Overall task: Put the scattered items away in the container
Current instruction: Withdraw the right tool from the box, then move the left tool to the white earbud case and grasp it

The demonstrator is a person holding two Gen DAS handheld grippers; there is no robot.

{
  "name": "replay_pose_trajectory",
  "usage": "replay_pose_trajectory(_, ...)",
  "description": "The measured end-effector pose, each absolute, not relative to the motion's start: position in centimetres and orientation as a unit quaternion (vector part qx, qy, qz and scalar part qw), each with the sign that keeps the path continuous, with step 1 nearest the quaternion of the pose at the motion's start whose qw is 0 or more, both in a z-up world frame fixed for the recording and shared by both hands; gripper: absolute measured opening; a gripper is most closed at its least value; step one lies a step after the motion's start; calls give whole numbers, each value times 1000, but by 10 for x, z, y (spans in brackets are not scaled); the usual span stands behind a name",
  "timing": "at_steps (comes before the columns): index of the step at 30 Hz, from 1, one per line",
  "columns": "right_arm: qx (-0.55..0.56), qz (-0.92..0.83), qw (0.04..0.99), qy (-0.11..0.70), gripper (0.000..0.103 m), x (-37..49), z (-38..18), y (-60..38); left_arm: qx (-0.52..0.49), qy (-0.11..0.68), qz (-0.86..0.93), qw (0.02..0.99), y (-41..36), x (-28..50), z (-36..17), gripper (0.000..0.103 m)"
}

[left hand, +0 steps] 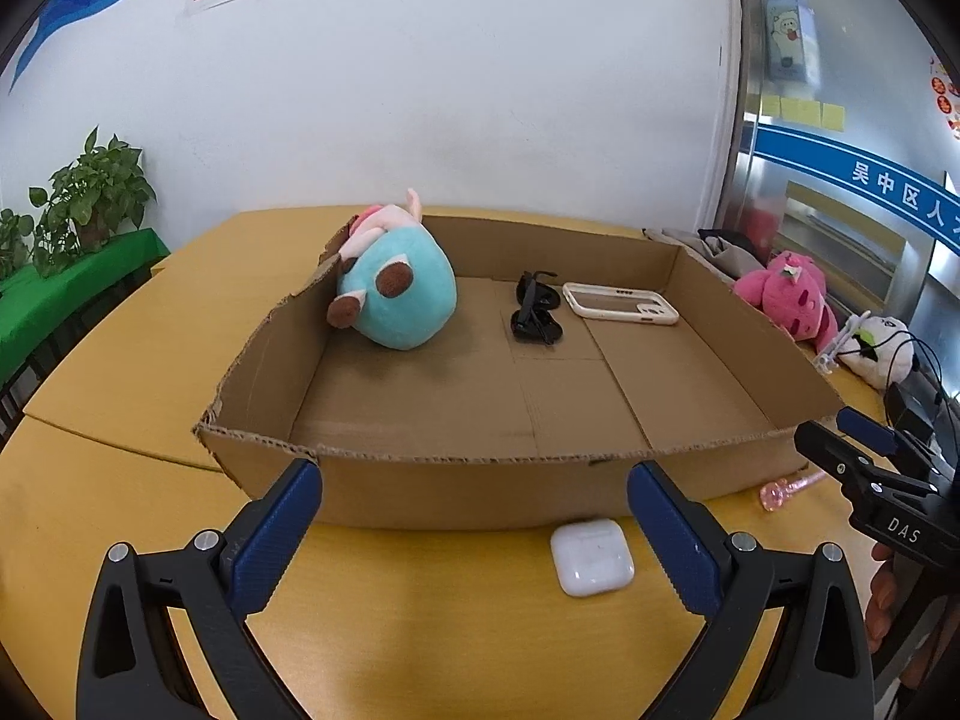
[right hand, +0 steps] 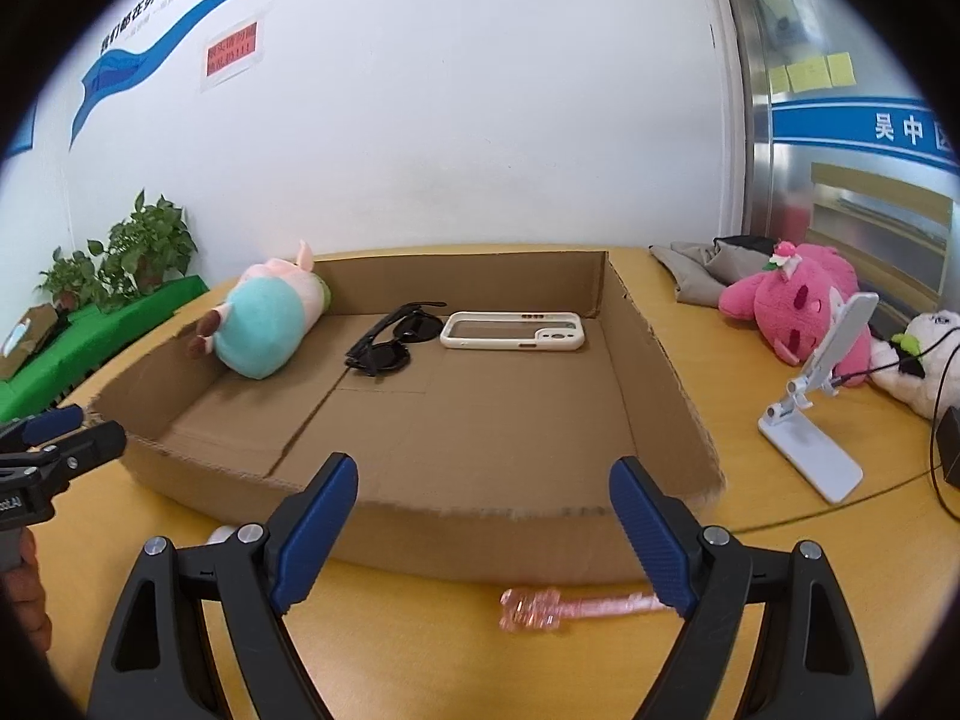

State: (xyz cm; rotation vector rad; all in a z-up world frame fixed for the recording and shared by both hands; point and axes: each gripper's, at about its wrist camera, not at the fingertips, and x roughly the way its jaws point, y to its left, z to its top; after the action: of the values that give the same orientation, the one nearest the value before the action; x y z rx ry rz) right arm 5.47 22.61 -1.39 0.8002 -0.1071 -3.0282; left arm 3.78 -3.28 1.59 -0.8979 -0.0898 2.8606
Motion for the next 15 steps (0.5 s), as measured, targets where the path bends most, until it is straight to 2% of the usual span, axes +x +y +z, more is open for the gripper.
replay_pose_trajectory(11,362,-929,56,-44,86,77,-53,215,-387,-8,913,129,13,12,-25,101)
replay_pose_trajectory(12,370,-926,58,-48,86,78,-57,215,-395,-7,909,131,15,9,-28,100)
replay_pose_trajectory(15,389,-917,60,-62,86,78,-64,217,-420,0,898,134,22,4,-39,86)
